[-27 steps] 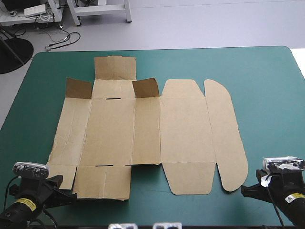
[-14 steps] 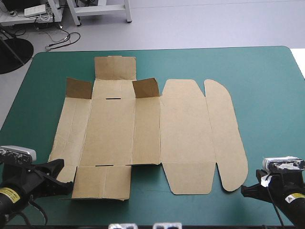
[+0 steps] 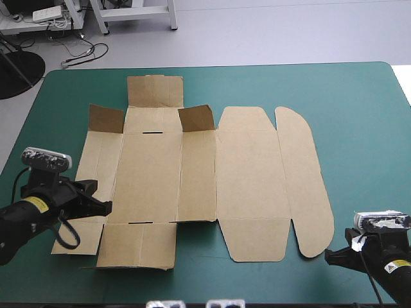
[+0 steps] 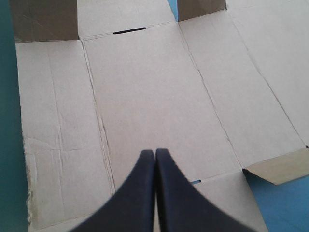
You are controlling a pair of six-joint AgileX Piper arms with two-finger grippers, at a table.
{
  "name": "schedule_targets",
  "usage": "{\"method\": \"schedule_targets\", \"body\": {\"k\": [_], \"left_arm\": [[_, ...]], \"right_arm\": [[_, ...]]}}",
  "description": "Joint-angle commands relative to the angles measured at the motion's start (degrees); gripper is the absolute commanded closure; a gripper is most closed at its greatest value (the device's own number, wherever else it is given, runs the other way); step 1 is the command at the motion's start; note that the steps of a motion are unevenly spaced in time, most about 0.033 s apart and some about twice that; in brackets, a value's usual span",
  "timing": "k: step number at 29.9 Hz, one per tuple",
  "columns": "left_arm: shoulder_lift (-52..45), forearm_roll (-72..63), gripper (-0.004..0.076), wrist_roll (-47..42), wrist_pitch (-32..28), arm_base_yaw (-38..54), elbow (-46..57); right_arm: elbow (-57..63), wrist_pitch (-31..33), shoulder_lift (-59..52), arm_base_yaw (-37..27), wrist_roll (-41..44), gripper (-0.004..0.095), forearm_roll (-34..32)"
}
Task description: Fold the box
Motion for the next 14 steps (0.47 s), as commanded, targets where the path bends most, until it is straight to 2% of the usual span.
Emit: {"method": "schedule_targets", "body": {"k": [1,11,14], "left_arm": [[4.89,0.8,0.0733,-0.07,-6.31,-0.49,-1.88],[17.75,7.28,0.0733,-1.45,-10.28,-0.22,-1.88],[20.39,7.65,0.0733,-2.7,-11.45,2.74,-2.44]], "right_arm": [[-1.58,-2.93,0.38,0.07,-0.52,0.0843,1.1],[-1.58,-2.93,0.38,0.07,-0.52,0.0843,1.1],[-1.58,-2.93,0.38,0.07,-0.52,0.0843,1.1]]}}
